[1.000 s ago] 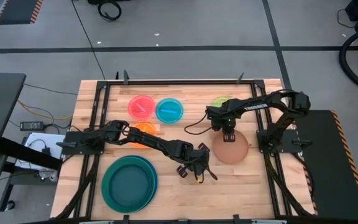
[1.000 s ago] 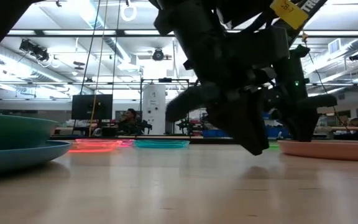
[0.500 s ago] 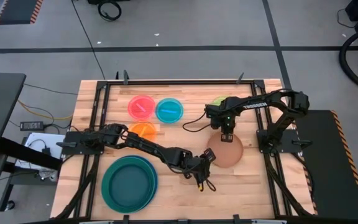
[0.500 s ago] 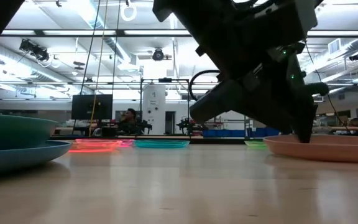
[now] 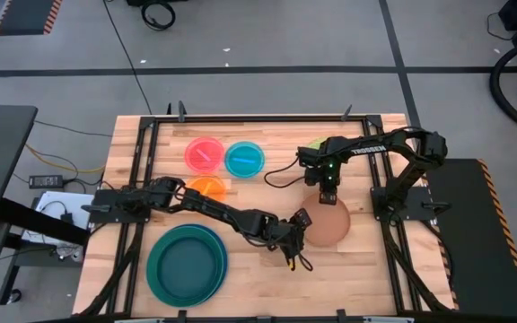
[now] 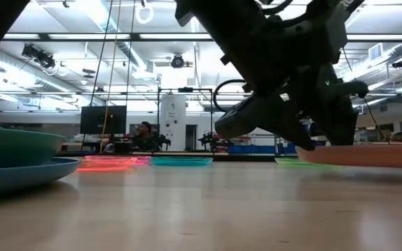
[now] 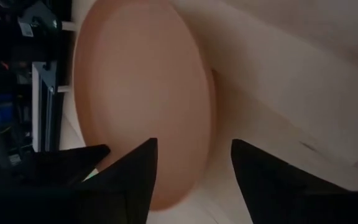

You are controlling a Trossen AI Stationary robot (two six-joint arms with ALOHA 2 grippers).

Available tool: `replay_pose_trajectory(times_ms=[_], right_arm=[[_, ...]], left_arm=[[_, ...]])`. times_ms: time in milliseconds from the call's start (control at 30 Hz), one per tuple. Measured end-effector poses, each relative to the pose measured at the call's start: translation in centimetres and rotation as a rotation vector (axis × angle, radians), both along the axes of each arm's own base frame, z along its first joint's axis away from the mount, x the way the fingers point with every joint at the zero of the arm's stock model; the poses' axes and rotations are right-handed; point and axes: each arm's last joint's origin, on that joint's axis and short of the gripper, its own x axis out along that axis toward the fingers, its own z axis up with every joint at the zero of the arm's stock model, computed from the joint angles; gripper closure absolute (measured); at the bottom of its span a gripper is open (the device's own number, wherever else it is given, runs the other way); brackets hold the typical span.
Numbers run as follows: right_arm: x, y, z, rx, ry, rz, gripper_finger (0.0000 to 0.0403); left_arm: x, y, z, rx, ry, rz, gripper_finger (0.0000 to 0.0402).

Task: Stack plastic plates
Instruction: Stack the light orange plate on top of the dark green plate

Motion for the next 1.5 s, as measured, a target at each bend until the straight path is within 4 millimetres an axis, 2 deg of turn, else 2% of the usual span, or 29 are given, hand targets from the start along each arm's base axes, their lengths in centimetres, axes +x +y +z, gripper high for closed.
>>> replay_pose_trajectory(times_ms=[233,633,1200,1500], right_arm=[[0.05,0.07,0.04,0.037,0.001,-0.053,0.0383],[0.23,0.27,0.16,0.125,-0.039,-0.063,0.0383],[0.56,0.22,0.16,0.142,-0.075,-0.077,0.0381],[0.64,0.05,0.11,0.088,-0.059,-0.109,0.0343]], left_arm=[[0.08,1.01,-0.17,-0.021,0.03,0.002,0.0213],[-0.13,0.95,-0.25,-0.011,0.055,-0.007,0.0226],[-0.05,0.93,-0.07,-0.006,0.042,-0.005,0.0333],[-0.1,0.96,-0.22,-0.012,0.054,-0.009,0.0342]])
